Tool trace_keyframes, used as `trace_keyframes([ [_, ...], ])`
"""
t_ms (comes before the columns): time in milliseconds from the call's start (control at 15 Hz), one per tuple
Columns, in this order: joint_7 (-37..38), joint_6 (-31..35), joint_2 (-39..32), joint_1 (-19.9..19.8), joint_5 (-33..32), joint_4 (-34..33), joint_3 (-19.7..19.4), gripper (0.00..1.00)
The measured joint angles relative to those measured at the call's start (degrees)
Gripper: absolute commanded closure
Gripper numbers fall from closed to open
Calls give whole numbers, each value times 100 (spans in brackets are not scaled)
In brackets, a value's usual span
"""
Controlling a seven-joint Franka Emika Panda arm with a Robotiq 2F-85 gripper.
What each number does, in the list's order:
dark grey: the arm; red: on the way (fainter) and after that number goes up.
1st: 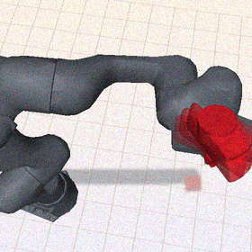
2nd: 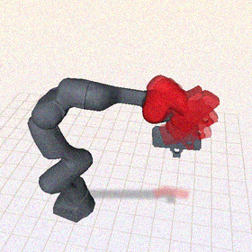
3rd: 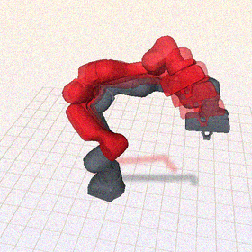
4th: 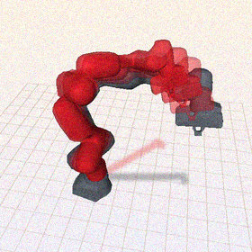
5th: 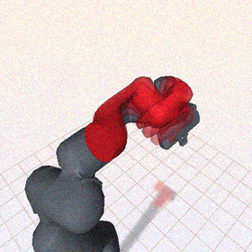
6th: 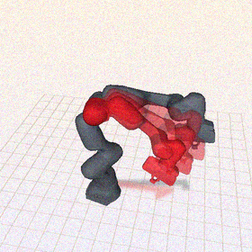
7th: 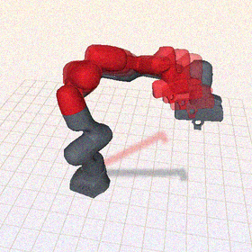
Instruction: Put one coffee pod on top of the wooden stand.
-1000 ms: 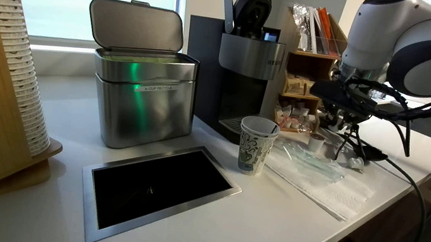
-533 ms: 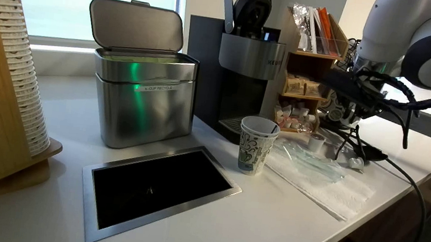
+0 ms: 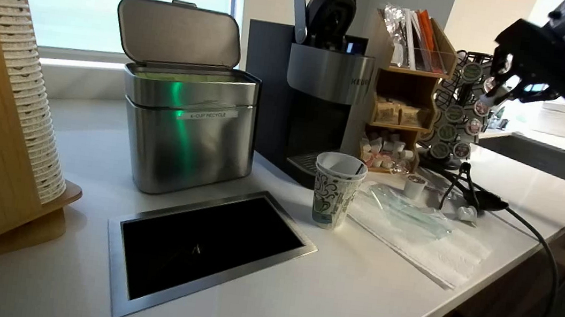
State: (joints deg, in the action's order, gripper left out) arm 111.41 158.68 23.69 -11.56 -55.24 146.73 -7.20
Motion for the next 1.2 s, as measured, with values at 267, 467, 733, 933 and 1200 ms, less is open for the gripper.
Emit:
trace_keyframes([
  [267, -437, 36, 961, -368, -428, -61, -283, 79],
  [467, -1319, 225, 1218, -136, -60, -174, -861, 79],
  [733, -1394, 226, 1207, -13, -27, -176, -931, 95],
  [933, -1364, 235, 1162, -39, -114, -338, -874, 95],
  [1200, -1350, 657, 673, -107, -537, -1430, -549, 95],
])
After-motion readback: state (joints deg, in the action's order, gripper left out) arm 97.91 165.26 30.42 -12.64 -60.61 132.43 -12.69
